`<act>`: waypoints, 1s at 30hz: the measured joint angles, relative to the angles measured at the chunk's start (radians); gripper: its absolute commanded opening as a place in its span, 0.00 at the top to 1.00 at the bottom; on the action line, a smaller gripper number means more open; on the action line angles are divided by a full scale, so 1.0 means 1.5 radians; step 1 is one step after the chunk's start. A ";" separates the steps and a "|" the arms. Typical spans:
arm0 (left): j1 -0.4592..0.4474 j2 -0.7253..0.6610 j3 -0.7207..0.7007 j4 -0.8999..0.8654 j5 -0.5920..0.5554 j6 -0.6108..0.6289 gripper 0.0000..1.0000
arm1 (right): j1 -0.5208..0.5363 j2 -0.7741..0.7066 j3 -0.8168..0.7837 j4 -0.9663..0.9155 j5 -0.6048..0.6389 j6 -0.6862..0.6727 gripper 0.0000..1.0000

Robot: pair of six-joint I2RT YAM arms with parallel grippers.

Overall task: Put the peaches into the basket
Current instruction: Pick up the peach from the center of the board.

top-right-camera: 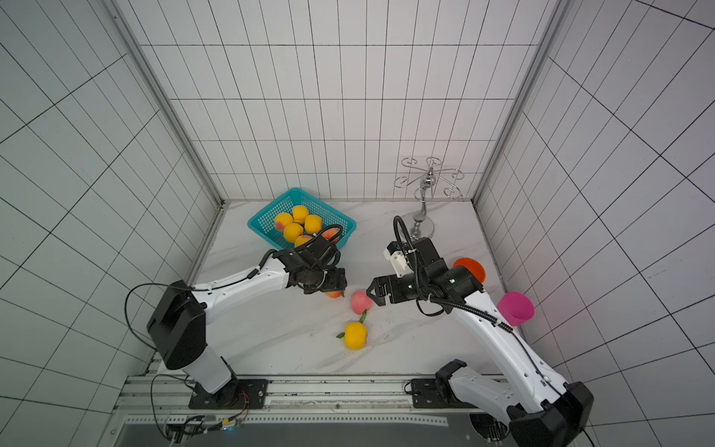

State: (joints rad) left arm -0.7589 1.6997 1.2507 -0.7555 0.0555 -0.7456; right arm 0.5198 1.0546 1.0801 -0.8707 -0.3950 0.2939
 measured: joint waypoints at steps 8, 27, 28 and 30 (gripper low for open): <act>0.007 0.072 0.049 -0.003 -0.033 0.003 0.11 | 0.000 0.019 0.000 0.000 -0.003 -0.009 0.00; 0.023 0.130 0.069 -0.010 -0.050 0.029 0.16 | -0.023 0.049 0.001 0.000 -0.008 -0.018 0.00; 0.022 0.131 0.069 -0.008 -0.051 0.029 0.17 | -0.024 0.049 0.001 0.000 -0.008 -0.018 0.00; 0.022 0.131 0.069 -0.007 -0.051 0.030 0.19 | -0.027 0.049 0.001 0.000 -0.009 -0.018 0.00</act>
State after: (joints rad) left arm -0.7265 1.8969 1.3537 -0.7658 -0.0208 -0.7013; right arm 0.4789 1.1286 1.0813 -0.8707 -0.4080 0.2672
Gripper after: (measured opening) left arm 0.827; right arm 0.998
